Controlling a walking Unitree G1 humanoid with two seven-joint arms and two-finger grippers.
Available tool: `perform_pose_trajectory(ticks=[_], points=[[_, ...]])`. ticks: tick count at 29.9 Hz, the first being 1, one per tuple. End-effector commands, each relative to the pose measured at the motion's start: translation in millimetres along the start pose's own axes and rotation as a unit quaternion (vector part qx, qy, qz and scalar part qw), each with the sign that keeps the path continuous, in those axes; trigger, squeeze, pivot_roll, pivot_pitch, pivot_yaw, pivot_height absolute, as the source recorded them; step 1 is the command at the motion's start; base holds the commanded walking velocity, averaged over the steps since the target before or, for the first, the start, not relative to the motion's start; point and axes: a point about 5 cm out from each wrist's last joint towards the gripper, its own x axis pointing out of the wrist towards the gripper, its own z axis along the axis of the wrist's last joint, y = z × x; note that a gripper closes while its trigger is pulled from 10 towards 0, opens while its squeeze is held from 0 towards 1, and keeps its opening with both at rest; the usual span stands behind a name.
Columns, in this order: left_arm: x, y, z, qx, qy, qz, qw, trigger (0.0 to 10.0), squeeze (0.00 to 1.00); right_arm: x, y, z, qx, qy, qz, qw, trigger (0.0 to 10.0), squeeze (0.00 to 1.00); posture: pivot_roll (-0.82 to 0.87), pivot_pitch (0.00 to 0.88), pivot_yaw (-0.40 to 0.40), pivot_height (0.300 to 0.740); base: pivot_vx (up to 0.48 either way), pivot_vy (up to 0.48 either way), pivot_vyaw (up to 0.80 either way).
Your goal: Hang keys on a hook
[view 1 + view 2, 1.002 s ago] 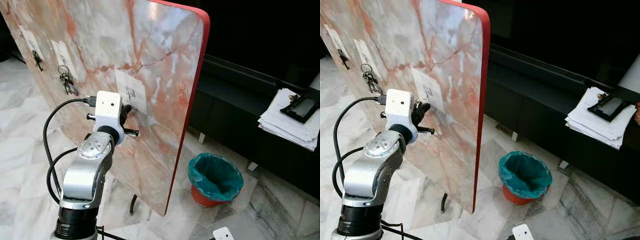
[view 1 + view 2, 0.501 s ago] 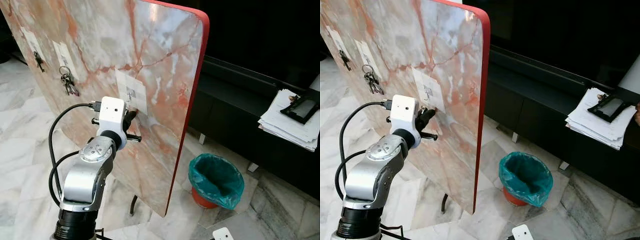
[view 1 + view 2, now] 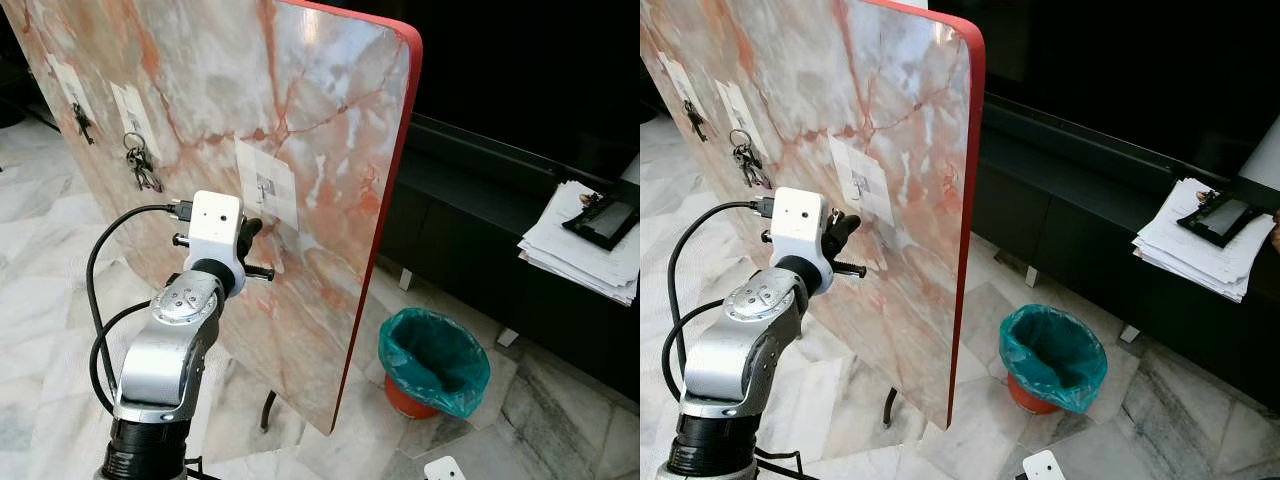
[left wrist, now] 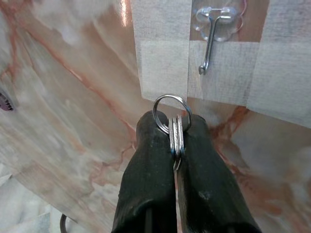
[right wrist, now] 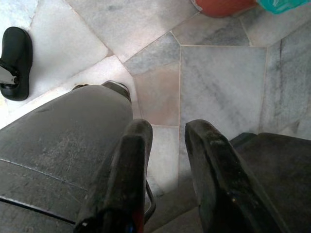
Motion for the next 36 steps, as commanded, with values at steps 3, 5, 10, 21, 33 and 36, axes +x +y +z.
perform_pose_trajectory(ticks=[3,5,10,21,33,36], points=[[4.7,-3.6,1,-0.005,-0.004,-0.014,1.0,10.0,0.0,-1.1,10.0,-16,-0.001,0.024,0.012,1.0,10.0,0.0,-0.07,0.0,-0.009,0.74,0.0,0.0,0.0],[7.7,-4.6,1,-0.007,-0.003,-0.018,1.0,10.0,0.0,-1.3,10.8,-18,0.0,0.025,0.012,1.0,10.0,0.0,-0.07,0.0,-0.008,0.74,0.0,0.0,0.0],[12.7,-5.8,5,-0.006,-0.01,-0.022,1.0,10.0,0.0,-1.7,12.2,-20,0.001,0.027,0.012,1.0,10.0,0.0,-0.08,0.0,-0.005,0.74,0.0,0.0,0.0],[15.2,-12.8,13,0.0,-0.024,-0.044,0.999,10.0,0.0,-2.0,13.7,-22,0.002,0.028,0.013,1.0,10.0,0.0,-0.09,0.0,0.004,0.74,0.0,0.0,0.0],[19.3,-13.5,12,0.004,-0.014,-0.041,0.999,10.0,0.0,-1.9,14.1,-22,0.002,0.027,0.013,1.0,10.0,0.0,-0.09,0.0,0.006,0.74,0.0,0.0,0.0],[20.2,-13.2,13,0.006,-0.009,-0.04,0.999,10.0,0.0,-1.8,14.1,-21,0.002,0.026,0.013,1.0,10.0,0.0,-0.09,0.0,0.006,0.74,0.0,0.0,0.0]])
